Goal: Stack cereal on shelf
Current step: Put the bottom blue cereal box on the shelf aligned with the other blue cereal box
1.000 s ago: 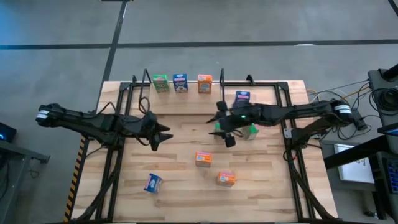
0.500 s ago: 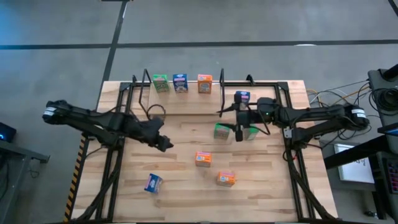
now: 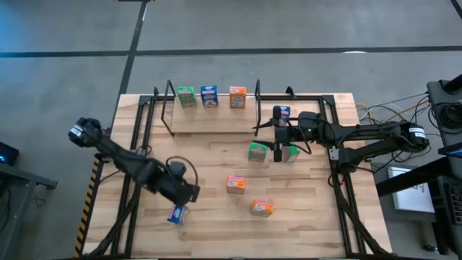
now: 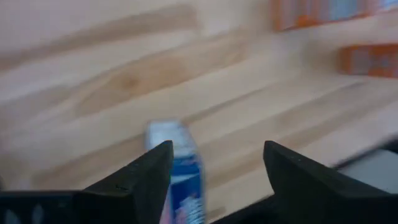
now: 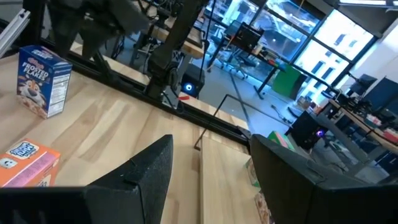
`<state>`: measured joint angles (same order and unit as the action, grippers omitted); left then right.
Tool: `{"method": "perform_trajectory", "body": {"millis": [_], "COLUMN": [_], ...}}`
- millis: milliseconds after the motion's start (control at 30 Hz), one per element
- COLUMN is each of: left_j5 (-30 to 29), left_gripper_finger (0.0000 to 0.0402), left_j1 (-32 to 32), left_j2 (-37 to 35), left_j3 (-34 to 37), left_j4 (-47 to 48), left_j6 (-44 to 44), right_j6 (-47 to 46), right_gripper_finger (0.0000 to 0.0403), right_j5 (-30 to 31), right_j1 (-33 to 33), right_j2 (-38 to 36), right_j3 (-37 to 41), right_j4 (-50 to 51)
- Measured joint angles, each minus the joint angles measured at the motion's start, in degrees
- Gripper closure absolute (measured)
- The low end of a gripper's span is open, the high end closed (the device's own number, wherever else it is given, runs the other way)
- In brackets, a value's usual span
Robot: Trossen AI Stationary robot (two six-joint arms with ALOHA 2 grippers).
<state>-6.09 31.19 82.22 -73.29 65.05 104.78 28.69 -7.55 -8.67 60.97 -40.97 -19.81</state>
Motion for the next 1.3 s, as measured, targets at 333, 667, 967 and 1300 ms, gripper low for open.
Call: {"method": "perform_trajectory", "body": {"millis": [333,667,967,1300], "left_j5": [6.9,10.2,12.8,12.9], "left_gripper_finger": [0.0084,0.0081,0.0092,0.0092], "left_j1": [3.8,3.8,3.8,3.8], "left_j2": [8.3,9.4,9.4,9.4], "left_j3": [-5.6,-1.6,1.2,1.4], "left_j4": [7.5,4.6,0.4,-1.9], "left_j6": [2.7,1.1,-0.6,-3.4], "right_j6": [-0.1,-0.1,-0.2,-0.6], "right_gripper_finger": [0.0197,0.0197,0.0197,0.0197], "right_j5": [-0.1,0.0,0.0,0.0], "right_j1": [0.0,0.0,0.0,0.0], "right_j2": [0.0,0.1,0.1,0.1], "right_j3": [0.0,0.0,0.0,0.0], "right_j4": [0.7,1.0,1.1,1.1]}}
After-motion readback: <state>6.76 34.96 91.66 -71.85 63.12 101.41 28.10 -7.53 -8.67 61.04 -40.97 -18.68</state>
